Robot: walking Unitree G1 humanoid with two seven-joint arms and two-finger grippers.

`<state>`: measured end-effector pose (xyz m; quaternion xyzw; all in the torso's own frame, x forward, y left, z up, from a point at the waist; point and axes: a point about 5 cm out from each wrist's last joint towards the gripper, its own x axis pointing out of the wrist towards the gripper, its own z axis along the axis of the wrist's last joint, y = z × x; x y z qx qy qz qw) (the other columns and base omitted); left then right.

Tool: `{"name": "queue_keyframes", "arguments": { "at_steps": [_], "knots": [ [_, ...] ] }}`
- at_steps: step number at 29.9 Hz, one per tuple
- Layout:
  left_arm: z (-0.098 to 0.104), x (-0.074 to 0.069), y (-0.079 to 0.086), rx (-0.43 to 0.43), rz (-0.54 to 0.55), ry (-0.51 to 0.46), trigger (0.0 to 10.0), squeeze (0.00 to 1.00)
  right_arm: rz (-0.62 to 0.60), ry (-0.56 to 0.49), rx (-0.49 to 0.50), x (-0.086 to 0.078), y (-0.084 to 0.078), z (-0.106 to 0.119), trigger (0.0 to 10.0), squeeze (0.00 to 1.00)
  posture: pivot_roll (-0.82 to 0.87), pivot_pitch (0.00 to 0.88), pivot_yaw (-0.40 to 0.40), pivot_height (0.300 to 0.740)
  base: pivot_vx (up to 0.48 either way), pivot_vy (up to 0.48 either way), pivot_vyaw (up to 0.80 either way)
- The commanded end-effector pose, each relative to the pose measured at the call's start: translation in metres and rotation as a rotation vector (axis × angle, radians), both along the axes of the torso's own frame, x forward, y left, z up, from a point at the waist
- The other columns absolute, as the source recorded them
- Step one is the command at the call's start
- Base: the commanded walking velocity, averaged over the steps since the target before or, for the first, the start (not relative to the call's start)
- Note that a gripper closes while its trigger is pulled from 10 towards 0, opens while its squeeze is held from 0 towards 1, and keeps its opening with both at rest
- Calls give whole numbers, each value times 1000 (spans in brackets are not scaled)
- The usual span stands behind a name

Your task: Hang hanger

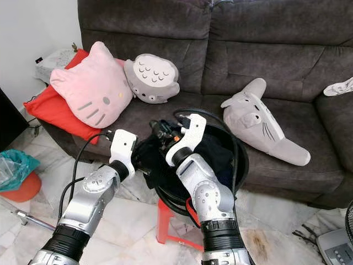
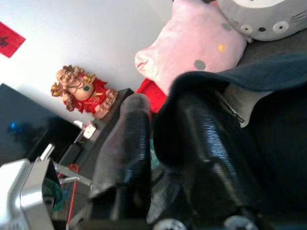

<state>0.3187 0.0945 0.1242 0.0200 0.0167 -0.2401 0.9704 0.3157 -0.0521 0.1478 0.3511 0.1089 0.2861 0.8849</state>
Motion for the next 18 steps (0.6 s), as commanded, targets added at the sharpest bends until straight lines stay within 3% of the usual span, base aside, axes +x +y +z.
{"name": "queue_keyframes", "arguments": {
  "at_steps": [1, 6, 9, 13, 18],
  "knots": [
    [0, 2, 4, 6, 18, -2, 0, 0, 41, 4, -37, -4, 5, -3, 10000, 1000, -94, 0, 63, 740, 0, 0, 0],
    [0, 3, 5, 6, 23, -2, 0, 0, 46, 1, -85, -6, 5, -6, 10000, 1000, -96, 0, 62, 740, 0, 0, 0],
    [-1, 3, 8, 9, 34, -1, 0, 0, 70, -14, -170, -11, 2, -11, 10000, 1000, -100, 0, 63, 740, 0, 0, 0],
    [-1, 4, 9, 10, 39, 0, 0, 0, 120, -30, -275, -23, -3, -20, 10000, 1000, -106, 0, 64, 740, 0, 0, 0],
    [-1, 4, 10, 10, 45, 1, 0, 0, 158, -34, -335, -37, -10, -28, 10000, 1000, -113, 0, 65, 740, 0, 0, 0]
  ]
}}
